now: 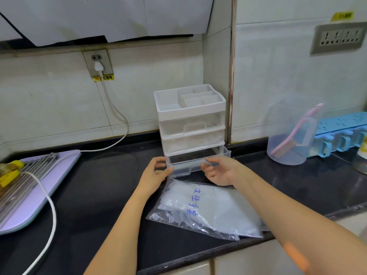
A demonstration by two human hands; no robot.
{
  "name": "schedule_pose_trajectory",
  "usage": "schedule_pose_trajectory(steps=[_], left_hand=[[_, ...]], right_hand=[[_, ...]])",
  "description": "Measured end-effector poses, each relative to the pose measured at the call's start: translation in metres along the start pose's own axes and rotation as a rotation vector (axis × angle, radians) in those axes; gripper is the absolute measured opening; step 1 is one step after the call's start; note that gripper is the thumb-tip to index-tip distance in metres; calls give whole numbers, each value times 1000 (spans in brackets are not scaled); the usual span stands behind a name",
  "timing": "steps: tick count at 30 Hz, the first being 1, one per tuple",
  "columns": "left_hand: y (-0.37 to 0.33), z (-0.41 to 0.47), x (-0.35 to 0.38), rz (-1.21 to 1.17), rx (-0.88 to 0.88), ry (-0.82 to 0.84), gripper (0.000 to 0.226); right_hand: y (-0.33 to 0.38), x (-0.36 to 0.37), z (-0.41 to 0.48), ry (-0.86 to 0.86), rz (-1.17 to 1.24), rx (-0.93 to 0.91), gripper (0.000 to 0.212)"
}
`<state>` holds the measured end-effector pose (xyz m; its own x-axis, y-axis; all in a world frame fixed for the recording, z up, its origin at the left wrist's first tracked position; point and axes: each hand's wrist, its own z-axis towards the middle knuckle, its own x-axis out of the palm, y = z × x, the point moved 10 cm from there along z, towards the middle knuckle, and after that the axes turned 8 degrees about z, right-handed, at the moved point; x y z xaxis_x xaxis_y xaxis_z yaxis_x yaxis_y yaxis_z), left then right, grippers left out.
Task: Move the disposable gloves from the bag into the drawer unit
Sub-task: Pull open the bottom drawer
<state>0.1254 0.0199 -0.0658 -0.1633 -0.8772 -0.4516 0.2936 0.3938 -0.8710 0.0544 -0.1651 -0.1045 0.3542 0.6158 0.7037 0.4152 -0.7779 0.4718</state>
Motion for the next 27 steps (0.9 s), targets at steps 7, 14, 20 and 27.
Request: schedule_pose_trajectory(steps=[7,14,20,27], left_hand=[[-19,-30,8,135,60,86,25],[-61,-71,34,515,268,80,42],[-40,-99,53,699,164,227,55],[-38,-119,44,751,81,214,58]], right_hand=[[65,2,-57,-265,-1073,-586,17],[67,30,-64,-234,-1653,-915,36],[58,25,-64,-234,-1719,-966,25],[48,28,-73,-197,-1703,-991,19]])
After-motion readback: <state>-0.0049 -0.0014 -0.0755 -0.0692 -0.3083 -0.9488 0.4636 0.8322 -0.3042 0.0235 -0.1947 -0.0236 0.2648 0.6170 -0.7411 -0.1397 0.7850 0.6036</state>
